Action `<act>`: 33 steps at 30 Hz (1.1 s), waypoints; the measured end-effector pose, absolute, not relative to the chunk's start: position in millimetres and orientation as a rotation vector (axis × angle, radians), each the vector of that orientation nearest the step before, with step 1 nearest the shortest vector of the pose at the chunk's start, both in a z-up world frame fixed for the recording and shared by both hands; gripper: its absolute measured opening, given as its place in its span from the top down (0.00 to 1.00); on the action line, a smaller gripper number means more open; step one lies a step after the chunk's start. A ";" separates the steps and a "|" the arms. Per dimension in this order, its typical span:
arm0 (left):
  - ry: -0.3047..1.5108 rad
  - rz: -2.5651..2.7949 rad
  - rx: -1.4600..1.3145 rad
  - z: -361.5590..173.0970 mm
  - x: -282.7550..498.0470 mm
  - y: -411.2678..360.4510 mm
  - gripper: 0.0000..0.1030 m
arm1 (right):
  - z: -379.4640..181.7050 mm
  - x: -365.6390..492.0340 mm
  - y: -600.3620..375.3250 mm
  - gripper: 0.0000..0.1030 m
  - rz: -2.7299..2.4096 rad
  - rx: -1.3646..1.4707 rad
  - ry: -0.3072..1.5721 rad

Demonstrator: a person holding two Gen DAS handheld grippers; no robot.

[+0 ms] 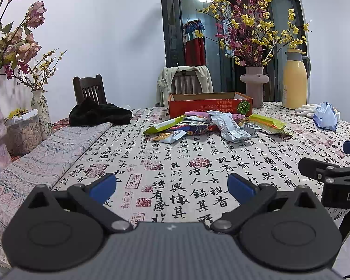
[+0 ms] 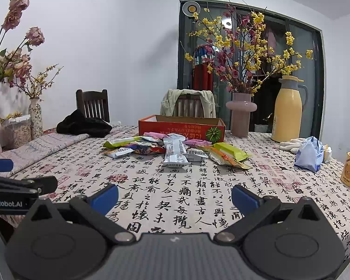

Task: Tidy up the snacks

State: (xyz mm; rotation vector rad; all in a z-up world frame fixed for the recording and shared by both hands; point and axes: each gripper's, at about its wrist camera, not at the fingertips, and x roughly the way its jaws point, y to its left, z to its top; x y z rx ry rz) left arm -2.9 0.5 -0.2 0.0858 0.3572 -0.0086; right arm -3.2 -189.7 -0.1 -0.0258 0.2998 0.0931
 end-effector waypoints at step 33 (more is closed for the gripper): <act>0.422 0.015 0.073 5.3 86.5 14.7 0.00 | 0.6 87.6 -213.1 0.00 0.087 0.005 0.351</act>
